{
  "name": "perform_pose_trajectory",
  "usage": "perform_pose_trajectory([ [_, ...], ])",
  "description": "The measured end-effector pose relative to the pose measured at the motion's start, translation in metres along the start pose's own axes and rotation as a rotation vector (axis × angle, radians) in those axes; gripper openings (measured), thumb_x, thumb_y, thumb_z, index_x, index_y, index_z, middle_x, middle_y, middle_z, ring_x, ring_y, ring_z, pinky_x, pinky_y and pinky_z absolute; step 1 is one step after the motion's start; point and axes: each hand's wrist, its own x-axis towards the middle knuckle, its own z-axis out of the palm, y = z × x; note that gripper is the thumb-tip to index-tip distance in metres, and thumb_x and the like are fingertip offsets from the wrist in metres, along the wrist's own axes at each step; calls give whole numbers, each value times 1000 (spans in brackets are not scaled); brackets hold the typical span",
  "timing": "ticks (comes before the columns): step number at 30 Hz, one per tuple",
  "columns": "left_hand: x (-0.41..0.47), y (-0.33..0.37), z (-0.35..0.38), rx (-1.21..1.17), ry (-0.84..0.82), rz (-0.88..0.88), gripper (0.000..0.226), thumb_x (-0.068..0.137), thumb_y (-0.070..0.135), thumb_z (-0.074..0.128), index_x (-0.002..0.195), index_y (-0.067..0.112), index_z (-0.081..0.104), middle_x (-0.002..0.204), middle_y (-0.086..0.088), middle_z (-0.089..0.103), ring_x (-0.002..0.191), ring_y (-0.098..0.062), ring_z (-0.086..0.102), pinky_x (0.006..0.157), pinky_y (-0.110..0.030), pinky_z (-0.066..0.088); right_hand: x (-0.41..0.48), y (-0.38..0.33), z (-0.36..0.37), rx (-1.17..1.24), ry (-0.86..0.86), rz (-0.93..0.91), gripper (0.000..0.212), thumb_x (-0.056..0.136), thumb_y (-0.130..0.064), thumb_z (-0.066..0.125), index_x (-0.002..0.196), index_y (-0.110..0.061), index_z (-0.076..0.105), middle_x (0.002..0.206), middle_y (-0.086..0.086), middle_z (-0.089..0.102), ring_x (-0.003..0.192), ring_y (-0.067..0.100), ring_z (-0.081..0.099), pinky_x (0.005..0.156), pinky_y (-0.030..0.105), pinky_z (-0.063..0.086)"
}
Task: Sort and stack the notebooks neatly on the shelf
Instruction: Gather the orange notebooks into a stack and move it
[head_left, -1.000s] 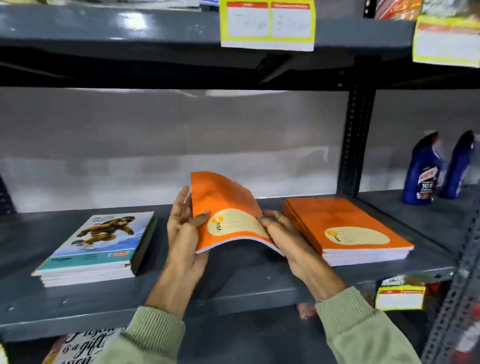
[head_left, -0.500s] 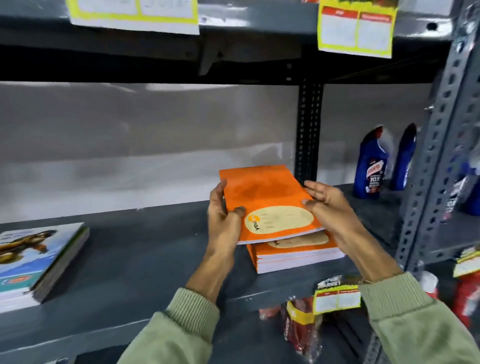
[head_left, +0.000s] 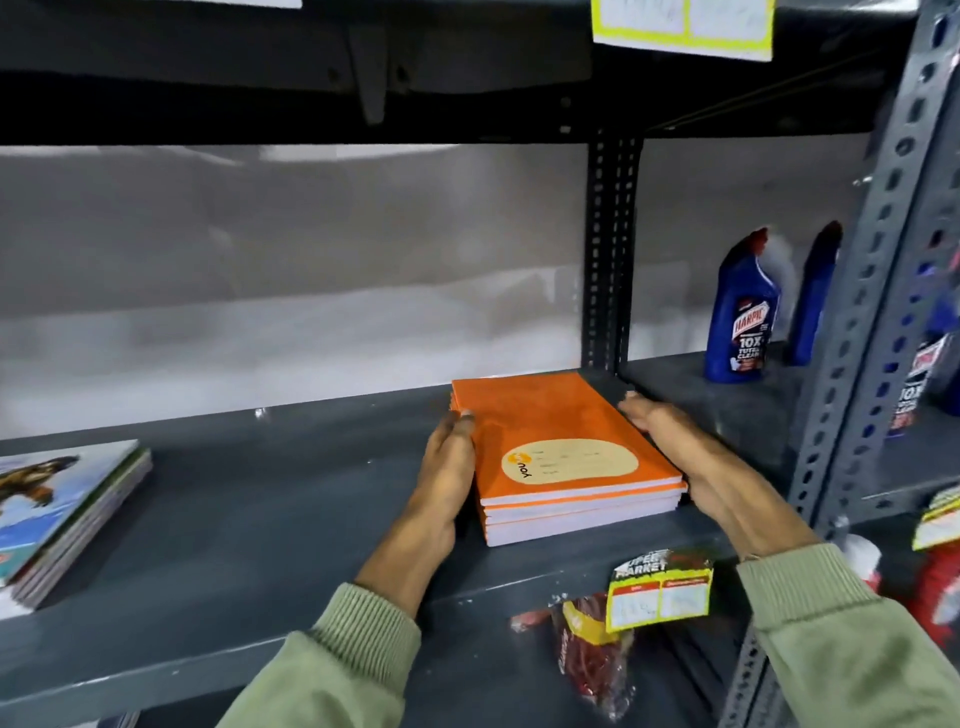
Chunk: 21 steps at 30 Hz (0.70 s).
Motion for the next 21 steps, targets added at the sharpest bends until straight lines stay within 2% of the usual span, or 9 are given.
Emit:
perform_pose_trajectory([
  [3,-5,-3,12,35,-46,-33,48,103,40,37,149,30,35,135,-9,64,107,-29,70,95,-47,56,4,7,1,59,-142,39,45,88,-59,51,89,-22,76,90,-1,79,75,18,75,63,29,55],
  [5,-6,-4,14,29,-45,-47,49,103,41,36,151,34,31,140,-9,60,110,-30,69,96,-48,56,6,10,1,115,-175,3,35,89,-58,51,78,-34,75,76,-13,78,71,9,76,59,25,56],
  [7,-7,-3,12,29,-52,-32,45,103,42,37,147,34,35,133,-7,65,103,-27,72,86,-41,61,3,7,1,131,-215,-12,28,89,-56,51,87,-37,71,84,-15,78,80,7,75,69,27,56],
  [9,-12,-2,9,35,-73,8,45,101,47,39,145,35,39,127,-3,69,96,-20,75,71,-28,62,-1,7,-2,171,-258,-18,37,89,-57,52,115,-35,64,116,-9,73,106,13,70,91,36,53],
  [10,-17,-3,5,51,-82,44,48,99,51,43,145,37,39,126,1,70,95,-14,76,70,-23,61,-6,8,-5,187,-256,-41,46,86,-61,54,125,-36,61,129,-7,66,115,13,65,98,38,48],
  [13,-38,-11,-14,170,-102,165,68,79,66,64,141,46,45,135,16,64,114,0,65,101,-29,50,-28,21,-19,69,-210,-265,47,72,-72,64,117,-62,58,134,-24,58,118,-4,57,105,35,37],
  [14,-44,-12,-21,240,-121,187,75,69,69,71,138,46,50,135,19,63,119,3,61,108,-31,45,-35,27,-24,-7,-214,-349,53,72,-69,68,123,-63,54,132,-27,59,120,-6,54,107,35,33],
  [17,-53,-13,-32,456,-155,246,89,48,68,83,130,39,62,137,16,63,120,12,55,110,-25,43,-40,39,-31,-199,-282,-482,69,67,-55,83,131,-50,56,137,-20,61,129,-1,52,110,39,39],
  [21,-56,-16,-24,562,-105,364,82,55,56,77,129,22,64,136,5,62,129,9,46,111,-19,37,-39,40,-30,-351,-236,-552,65,61,-60,83,123,-51,63,150,-16,46,138,-9,35,118,43,28],
])
